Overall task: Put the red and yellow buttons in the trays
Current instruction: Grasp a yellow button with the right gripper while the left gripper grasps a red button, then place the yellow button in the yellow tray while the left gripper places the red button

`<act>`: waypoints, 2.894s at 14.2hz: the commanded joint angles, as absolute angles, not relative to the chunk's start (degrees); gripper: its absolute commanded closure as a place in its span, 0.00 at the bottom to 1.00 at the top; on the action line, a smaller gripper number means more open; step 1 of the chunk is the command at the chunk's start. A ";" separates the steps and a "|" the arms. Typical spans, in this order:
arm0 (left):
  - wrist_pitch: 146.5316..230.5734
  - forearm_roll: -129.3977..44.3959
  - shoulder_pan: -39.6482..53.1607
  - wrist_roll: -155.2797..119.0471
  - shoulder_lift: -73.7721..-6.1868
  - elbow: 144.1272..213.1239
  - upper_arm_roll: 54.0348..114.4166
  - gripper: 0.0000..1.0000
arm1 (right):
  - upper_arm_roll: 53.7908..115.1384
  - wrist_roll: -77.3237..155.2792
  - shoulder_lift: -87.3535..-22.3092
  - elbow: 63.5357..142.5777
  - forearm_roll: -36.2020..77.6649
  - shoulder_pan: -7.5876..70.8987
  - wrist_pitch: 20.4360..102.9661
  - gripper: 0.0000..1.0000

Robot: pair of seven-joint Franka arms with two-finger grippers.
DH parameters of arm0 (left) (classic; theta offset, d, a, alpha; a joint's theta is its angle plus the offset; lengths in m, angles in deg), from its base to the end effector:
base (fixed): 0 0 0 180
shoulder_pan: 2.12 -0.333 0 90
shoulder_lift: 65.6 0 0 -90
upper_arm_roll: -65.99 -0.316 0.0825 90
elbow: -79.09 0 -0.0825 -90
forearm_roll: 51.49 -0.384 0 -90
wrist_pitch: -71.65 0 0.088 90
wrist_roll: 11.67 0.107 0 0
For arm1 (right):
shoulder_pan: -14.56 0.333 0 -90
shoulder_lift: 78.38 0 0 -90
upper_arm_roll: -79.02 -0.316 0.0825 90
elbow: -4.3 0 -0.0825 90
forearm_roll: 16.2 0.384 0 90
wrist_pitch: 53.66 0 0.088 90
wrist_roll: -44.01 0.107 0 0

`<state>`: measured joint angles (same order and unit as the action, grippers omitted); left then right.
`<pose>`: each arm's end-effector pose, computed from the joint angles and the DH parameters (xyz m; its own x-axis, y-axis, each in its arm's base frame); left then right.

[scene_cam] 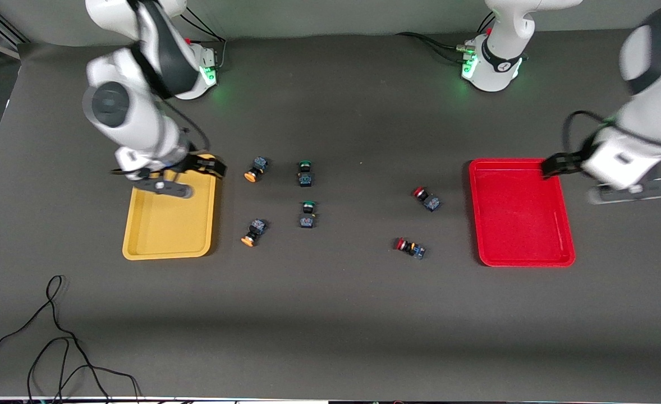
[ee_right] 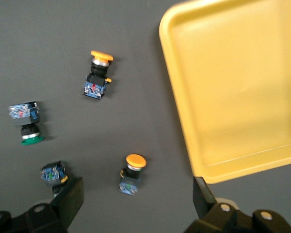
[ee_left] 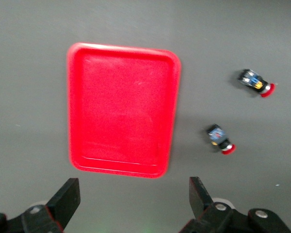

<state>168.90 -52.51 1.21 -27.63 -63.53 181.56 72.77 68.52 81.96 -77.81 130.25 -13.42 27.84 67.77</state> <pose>0.5517 -0.0958 0.5121 0.9879 0.1005 -0.1182 0.0955 -0.9943 -0.0473 0.4764 0.2122 0.3717 0.9579 -0.2708 -0.0953 -0.2698 -0.9626 0.0226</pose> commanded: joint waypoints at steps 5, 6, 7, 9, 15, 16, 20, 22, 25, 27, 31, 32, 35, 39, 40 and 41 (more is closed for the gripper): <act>174.63 -53.07 12.73 -59.87 -63.66 190.32 74.25 0.00 | 64.07 95.76 -71.19 139.90 -13.04 29.06 84.74 0.00; 177.53 -53.07 13.00 -62.96 -63.75 192.88 74.34 0.00 | 63.12 97.43 -69.35 140.61 -13.04 29.49 86.86 0.00; 181.13 -53.07 13.96 -65.34 -63.15 195.69 74.77 0.00 | 62.32 98.84 -67.33 141.05 -13.04 29.59 88.88 0.00; 193.14 -53.07 15.10 -70.53 -62.70 203.85 74.95 0.00 | 61.70 101.04 -63.72 142.98 -13.04 30.28 94.24 0.00; 212.08 -53.16 18.44 -80.89 -54.79 210.65 75.04 0.00 | 61.70 101.14 -58.79 145.54 -13.04 30.55 100.77 0.00; 213.76 -53.42 19.06 -82.58 -54.18 211.62 75.04 0.00 | 61.70 101.14 -58.44 145.54 -13.04 30.55 100.86 0.00; 229.02 -54.22 19.06 -83.82 -49.71 217.86 74.78 0.00 | 61.70 100.96 -58.69 145.45 -13.13 30.55 100.59 0.51; 232.04 -54.13 18.89 -84.87 -47.42 217.96 74.51 0.00 | 61.70 100.96 -59.74 145.45 -13.13 30.47 99.54 0.75; 235.39 -54.22 18.89 -85.14 -45.91 217.78 72.86 0.00 | 61.70 100.17 -63.34 145.27 -13.21 30.29 94.81 1.00; 235.39 -54.22 18.80 -85.06 -45.83 217.52 72.32 0.02 | 61.79 98.51 -67.55 145.01 -13.21 30.03 90.33 1.00; 235.39 -54.83 19.06 -85.23 -45.39 216.90 71.17 0.15 | 67.55 87.82 -79.85 144.48 -12.95 27.56 76.90 1.00; 235.39 -54.83 19.32 -85.40 -45.13 216.64 71.17 0.19 | 71.68 83.17 -82.40 144.48 -12.78 27.57 74.95 1.00; 235.39 -54.74 20.64 -86.20 -43.98 216.02 71.09 0.45 | 83.82 66.03 -85.24 144.66 -8.66 27.74 71.60 1.00; 234.52 -54.92 20.73 -86.20 -44.77 215.93 71.00 0.78 | 93.68 54.40 -79.81 145.01 -8.47 27.57 74.29 1.00; 233.21 -55.79 20.65 -85.94 -45.47 215.85 70.91 0.78 | 95.17 51.86 -76.74 145.10 -8.38 27.57 77.18 1.00; 229.63 -58.15 20.30 -86.02 -46.26 214.72 70.82 0.78 | 95.36 50.88 -73.84 145.01 -7.68 27.57 79.30 1.00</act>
<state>234.13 -54.86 19.53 -84.14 -45.15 216.47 71.71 94.30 54.66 -80.25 145.90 -9.71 26.80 75.18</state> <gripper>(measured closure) 0.581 0.595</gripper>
